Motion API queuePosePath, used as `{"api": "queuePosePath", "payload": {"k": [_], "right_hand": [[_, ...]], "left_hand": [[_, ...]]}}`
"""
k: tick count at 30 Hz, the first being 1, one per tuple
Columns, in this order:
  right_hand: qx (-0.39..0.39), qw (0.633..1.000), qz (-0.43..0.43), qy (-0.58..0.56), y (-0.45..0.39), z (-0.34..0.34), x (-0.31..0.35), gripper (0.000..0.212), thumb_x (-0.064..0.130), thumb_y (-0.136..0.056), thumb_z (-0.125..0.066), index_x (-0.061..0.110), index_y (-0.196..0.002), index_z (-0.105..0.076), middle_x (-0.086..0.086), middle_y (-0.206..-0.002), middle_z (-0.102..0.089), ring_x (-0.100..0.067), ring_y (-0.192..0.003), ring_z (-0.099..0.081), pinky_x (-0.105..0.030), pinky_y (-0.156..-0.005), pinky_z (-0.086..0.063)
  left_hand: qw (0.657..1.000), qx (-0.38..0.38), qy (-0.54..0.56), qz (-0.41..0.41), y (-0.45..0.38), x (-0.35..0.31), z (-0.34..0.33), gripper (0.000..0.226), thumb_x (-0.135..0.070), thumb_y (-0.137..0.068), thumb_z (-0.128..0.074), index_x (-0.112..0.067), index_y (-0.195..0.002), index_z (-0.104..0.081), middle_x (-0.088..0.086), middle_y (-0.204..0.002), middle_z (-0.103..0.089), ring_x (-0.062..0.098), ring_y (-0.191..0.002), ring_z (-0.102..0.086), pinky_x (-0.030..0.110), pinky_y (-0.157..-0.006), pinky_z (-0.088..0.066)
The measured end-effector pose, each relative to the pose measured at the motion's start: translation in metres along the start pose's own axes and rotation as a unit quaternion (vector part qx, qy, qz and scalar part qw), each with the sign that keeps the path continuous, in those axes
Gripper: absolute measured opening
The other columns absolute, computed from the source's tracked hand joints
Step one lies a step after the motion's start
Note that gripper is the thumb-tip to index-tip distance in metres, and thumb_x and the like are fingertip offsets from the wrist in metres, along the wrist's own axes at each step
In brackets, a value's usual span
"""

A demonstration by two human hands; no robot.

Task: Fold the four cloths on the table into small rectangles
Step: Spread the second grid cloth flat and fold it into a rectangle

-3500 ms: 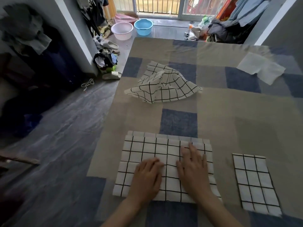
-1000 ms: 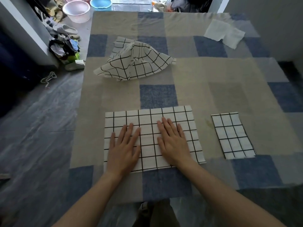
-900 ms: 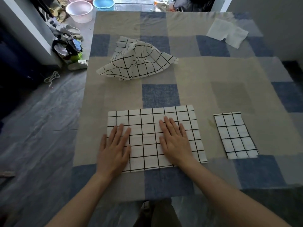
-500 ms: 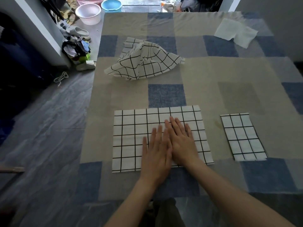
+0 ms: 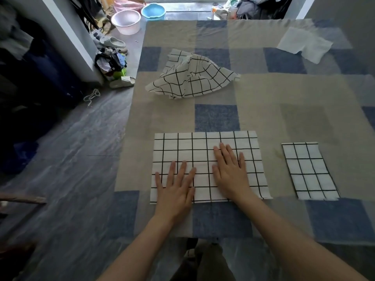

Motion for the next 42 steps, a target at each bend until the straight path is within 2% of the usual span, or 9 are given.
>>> {"api": "queuePosePath", "payload": {"k": [3,7,11,19,27,30,34,39,42], "right_hand": [[-0.026,0.998,0.038,-0.046,0.010,0.002,0.042,0.060,0.039,-0.098,-0.016,0.019,-0.155,-0.009,-0.001,-0.163,0.001,-0.015,-0.149,0.008,-0.049,-0.120,0.002],[0.017,0.994,0.088,-0.062,0.027,-0.021,0.077,0.057,0.040,-0.100,-0.017,0.024,-0.155,-0.009,0.001,-0.163,-0.001,-0.011,-0.148,0.010,-0.042,-0.119,0.004],[0.026,0.995,0.093,-0.031,0.028,-0.020,0.048,0.058,0.045,-0.101,-0.018,0.026,-0.155,-0.009,0.005,-0.162,0.001,-0.009,-0.148,0.009,-0.041,-0.119,0.002],[0.016,0.999,-0.031,0.017,0.055,0.003,-0.059,0.060,0.043,-0.096,-0.014,0.031,-0.154,-0.004,0.008,-0.162,-0.001,-0.007,-0.148,0.006,-0.038,-0.119,0.003],[0.056,0.998,-0.023,0.011,0.057,0.013,-0.066,0.062,0.048,-0.092,-0.001,0.033,-0.151,0.008,0.008,-0.161,0.012,-0.006,-0.146,0.017,-0.037,-0.119,0.008],[0.086,0.996,-0.033,0.021,0.053,0.021,-0.064,0.068,0.049,-0.089,-0.003,0.027,-0.154,-0.002,0.002,-0.163,0.002,-0.014,-0.149,0.005,-0.045,-0.119,-0.002],[0.079,0.994,0.014,0.073,0.053,0.040,-0.040,0.055,0.039,-0.089,-0.045,0.015,-0.139,-0.044,-0.016,-0.150,-0.038,-0.033,-0.138,-0.038,-0.056,-0.108,-0.032],[0.135,0.972,0.186,0.054,0.070,0.043,-0.017,0.052,0.047,-0.074,-0.063,0.025,-0.121,-0.056,-0.001,-0.127,-0.057,-0.023,-0.116,-0.057,-0.040,-0.094,-0.049],[0.129,0.959,0.234,0.090,0.060,0.047,-0.025,0.052,0.042,-0.053,-0.078,0.026,-0.100,-0.064,0.004,-0.102,-0.064,-0.019,-0.091,-0.065,-0.034,-0.070,-0.056]], "left_hand": [[1.000,0.005,-0.002,0.002,-0.001,-0.001,0.001,0.059,-0.051,-0.099,-0.015,-0.038,-0.153,0.005,-0.007,-0.162,0.013,0.021,-0.147,0.020,0.066,-0.110,0.007],[1.000,0.006,-0.014,-0.002,0.000,-0.004,0.005,0.070,-0.053,-0.098,-0.023,-0.029,-0.153,0.013,-0.008,-0.160,0.022,0.022,-0.146,0.024,0.066,-0.111,0.009],[1.000,-0.007,-0.001,0.010,0.002,-0.005,0.009,0.066,-0.052,-0.096,-0.024,-0.035,-0.154,0.003,-0.009,-0.162,0.011,0.020,-0.148,0.016,0.065,-0.113,0.002],[1.000,0.000,0.003,0.000,0.004,-0.003,0.010,0.088,-0.081,-0.080,-0.029,-0.040,-0.153,-0.001,-0.008,-0.162,0.009,0.022,-0.148,0.015,0.064,-0.113,0.007],[1.000,0.030,0.001,0.005,0.004,-0.004,0.017,0.103,-0.095,-0.068,-0.021,-0.042,-0.152,0.006,-0.009,-0.160,0.019,0.021,-0.146,0.023,0.064,-0.111,0.011],[0.997,0.075,-0.001,0.011,0.002,-0.006,0.022,0.104,-0.094,-0.066,-0.023,-0.045,-0.147,0.021,-0.011,-0.155,0.034,0.020,-0.140,0.036,0.063,-0.109,0.017],[0.990,0.140,0.014,0.017,-0.001,-0.005,0.026,0.107,-0.092,-0.066,-0.033,-0.048,-0.142,0.027,-0.014,-0.150,0.041,0.019,-0.136,0.043,0.064,-0.107,0.021],[0.984,0.179,0.013,0.013,-0.005,-0.004,0.026,0.112,-0.092,-0.064,-0.041,-0.050,-0.134,0.036,-0.015,-0.145,0.048,0.021,-0.133,0.046,0.062,-0.105,0.026],[0.980,0.196,0.008,0.015,-0.008,-0.003,0.025,0.115,-0.095,-0.061,-0.040,-0.050,-0.130,0.041,-0.015,-0.141,0.051,0.019,-0.129,0.051,0.062,-0.104,0.028]]}}
Point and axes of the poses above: each hand's wrist, its own y-axis away from the middle knuckle, its own z-axis out of the back of the hand, x = y × z, the point moved 3 cm from there along -y, towards the middle knuckle
